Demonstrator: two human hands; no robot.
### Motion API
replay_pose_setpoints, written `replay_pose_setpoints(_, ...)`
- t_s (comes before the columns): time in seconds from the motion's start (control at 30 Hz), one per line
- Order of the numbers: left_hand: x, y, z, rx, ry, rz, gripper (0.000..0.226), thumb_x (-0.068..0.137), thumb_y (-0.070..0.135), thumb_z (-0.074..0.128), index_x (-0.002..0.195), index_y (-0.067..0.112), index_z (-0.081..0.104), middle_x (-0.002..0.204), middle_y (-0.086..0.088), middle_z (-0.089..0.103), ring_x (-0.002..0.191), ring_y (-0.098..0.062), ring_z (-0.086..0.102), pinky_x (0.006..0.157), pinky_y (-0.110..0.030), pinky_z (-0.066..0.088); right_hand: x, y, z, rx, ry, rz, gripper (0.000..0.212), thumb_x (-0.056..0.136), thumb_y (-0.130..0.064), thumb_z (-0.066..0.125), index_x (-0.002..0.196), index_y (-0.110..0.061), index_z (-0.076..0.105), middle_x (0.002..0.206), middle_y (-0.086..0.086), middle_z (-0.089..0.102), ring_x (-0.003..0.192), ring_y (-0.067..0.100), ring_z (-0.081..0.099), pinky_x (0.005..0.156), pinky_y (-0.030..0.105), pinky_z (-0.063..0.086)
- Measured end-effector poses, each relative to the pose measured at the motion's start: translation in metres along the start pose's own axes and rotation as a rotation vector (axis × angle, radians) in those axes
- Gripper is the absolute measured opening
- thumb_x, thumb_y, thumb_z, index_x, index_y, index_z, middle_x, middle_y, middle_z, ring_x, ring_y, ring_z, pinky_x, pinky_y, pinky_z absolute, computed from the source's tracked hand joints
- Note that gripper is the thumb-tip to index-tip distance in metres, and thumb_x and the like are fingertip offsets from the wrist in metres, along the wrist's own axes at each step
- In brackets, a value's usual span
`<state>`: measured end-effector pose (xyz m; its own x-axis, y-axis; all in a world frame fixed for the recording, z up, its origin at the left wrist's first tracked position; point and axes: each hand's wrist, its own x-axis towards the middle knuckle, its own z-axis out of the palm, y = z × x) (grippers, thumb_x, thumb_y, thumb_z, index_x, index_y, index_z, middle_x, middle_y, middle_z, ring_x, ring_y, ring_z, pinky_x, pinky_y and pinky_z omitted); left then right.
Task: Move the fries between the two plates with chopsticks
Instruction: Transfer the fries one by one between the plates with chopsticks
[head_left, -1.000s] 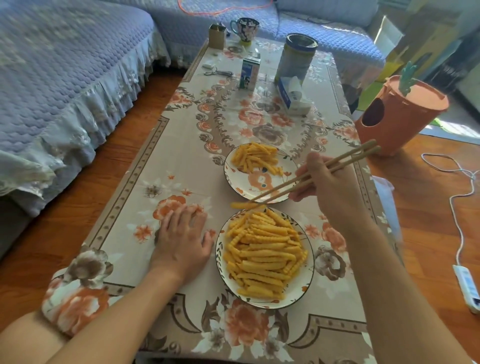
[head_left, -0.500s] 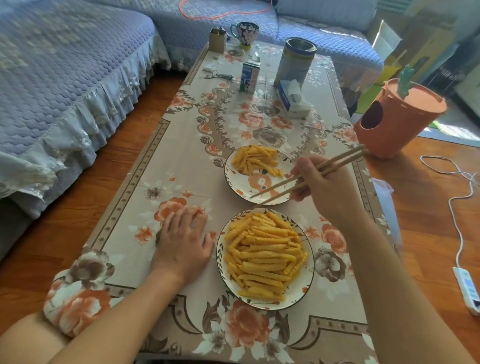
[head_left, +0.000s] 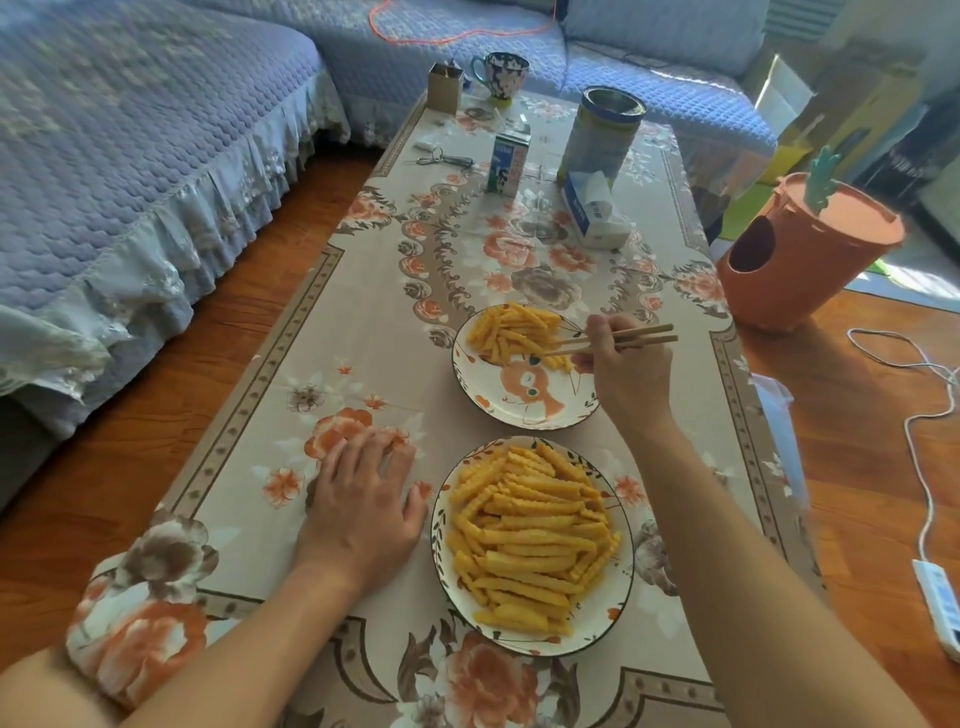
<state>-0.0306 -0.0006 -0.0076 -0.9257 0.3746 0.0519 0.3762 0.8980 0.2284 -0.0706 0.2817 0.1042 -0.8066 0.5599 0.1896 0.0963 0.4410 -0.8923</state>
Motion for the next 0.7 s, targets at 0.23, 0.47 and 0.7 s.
replay_pose_setpoints(0.23, 0.001, -0.001, 0.000, -0.005, 0.000, 0.001, 0.045, 0.094, 0.045, 0.039, 0.132, 0.027, 0.053, 0.145, -0.002, 0.049, 0.143, -0.025, 0.036, 0.122, -0.047, 0.024, -0.012, 0.001, -0.024, 0.087, 0.097, 0.046, 0.035, 0.106, -0.034, 0.052, 0.086, -0.011, 0.068, 0.066, 0.007, 0.070, 0.058, 0.022, 0.072, 0.064, 0.041, 0.062)
replay_pose_setpoints(0.47, 0.000, 0.001, -0.001, -0.011, 0.009, 0.002, 0.045, 0.092, 0.043, 0.039, 0.130, 0.024, 0.054, 0.143, -0.004, 0.050, 0.141, -0.028, 0.038, 0.121, -0.050, 0.026, -0.068, -0.038, -0.087, 0.255, -0.008, 0.127, 0.040, 0.108, -0.030, 0.050, 0.084, -0.004, 0.067, 0.062, 0.007, 0.070, 0.056, 0.031, 0.071, 0.059, 0.037, 0.063)
replay_pose_setpoints(0.7, -0.002, 0.002, -0.002, -0.025, 0.022, -0.008, 0.046, 0.091, 0.043, 0.040, 0.129, 0.023, 0.055, 0.141, -0.006, 0.052, 0.139, -0.029, 0.040, 0.120, -0.052, 0.029, -0.100, -0.034, -0.122, 0.221, 0.085, 0.209, 0.042, 0.107, -0.033, 0.049, 0.084, -0.001, 0.064, 0.057, 0.009, 0.067, 0.052, 0.027, 0.070, 0.051, 0.033, 0.061)
